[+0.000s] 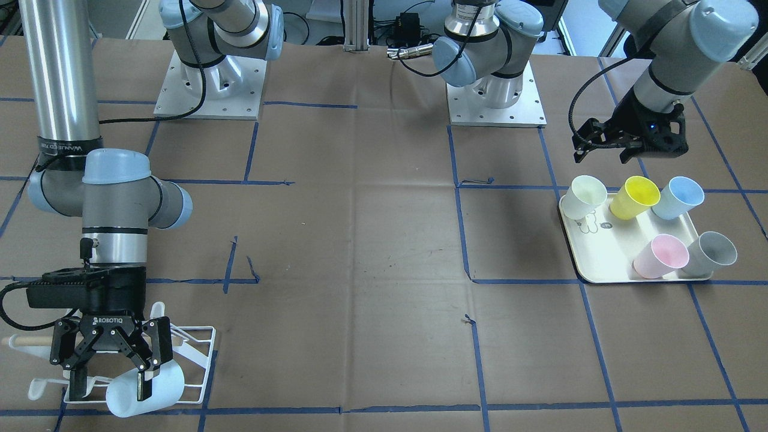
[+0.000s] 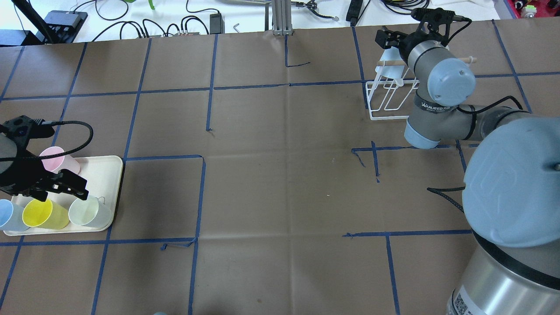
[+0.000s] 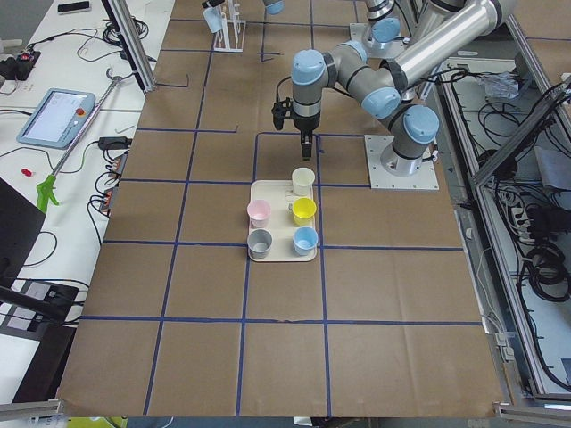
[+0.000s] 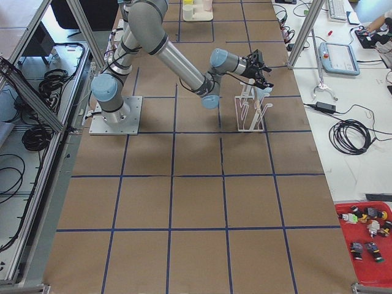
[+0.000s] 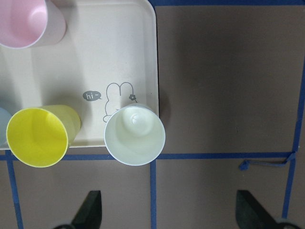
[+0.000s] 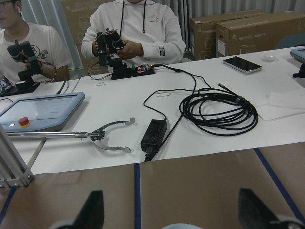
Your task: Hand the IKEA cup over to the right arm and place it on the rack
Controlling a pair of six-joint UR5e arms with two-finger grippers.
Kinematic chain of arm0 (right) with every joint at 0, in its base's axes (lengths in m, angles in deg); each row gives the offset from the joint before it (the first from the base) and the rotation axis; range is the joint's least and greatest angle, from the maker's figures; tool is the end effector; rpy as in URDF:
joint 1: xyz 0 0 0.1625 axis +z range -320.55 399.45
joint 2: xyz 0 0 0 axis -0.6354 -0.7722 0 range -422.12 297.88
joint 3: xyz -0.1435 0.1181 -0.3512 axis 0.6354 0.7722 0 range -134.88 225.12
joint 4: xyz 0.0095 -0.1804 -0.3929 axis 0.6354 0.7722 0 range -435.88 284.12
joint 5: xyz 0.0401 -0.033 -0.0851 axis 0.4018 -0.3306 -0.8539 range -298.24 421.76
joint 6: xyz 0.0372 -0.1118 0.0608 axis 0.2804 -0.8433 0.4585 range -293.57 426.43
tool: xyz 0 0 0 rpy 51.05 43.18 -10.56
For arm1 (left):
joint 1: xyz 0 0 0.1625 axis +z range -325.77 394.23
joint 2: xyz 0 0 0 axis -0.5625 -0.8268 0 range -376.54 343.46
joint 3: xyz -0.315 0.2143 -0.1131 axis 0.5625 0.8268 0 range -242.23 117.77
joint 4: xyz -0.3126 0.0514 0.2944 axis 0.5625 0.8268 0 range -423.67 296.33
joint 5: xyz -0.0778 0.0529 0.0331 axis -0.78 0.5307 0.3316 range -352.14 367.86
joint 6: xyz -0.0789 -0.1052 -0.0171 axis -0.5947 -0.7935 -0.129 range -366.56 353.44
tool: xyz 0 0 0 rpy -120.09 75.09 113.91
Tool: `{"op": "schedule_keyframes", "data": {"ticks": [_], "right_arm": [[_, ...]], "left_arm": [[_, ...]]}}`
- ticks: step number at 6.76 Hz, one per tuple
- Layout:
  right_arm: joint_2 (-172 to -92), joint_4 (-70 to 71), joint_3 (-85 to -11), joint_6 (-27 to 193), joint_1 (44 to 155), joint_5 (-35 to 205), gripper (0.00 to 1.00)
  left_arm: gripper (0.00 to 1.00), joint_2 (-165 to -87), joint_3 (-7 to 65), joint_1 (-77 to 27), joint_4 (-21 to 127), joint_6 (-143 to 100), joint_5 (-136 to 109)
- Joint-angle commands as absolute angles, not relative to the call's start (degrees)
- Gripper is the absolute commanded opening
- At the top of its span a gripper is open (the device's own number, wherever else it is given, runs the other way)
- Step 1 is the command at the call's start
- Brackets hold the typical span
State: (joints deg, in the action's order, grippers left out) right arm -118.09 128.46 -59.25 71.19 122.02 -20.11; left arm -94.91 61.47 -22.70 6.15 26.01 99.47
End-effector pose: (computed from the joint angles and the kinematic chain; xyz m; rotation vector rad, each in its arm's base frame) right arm 0.0659 -0.6701 0.2217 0.1542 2.5516 -1.6604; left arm 0.1077 -0.4030 0.2614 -0.0130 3.1351 0.0677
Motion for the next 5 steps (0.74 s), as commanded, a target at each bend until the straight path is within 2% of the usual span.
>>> {"op": "schedule_keyframes", "data": {"ticks": [1,3,5], "right_arm": [[-120.03,128.38,-58.07,71.88,123.02,-20.06,1.0],[-125.72,128.11,-57.53,71.88,124.16,-19.98,1.0],[-132.4,123.49,-58.84,74.41,128.63,-19.62,1.0]], "left_arm": [[0.99,-97.38,68.18,-22.72,-3.35,25.7,98.91],[0.99,-101.94,71.0,-22.72,-9.85,25.87,99.26],[0.98,-104.07,70.58,-22.64,-11.19,26.49,99.53]]}}
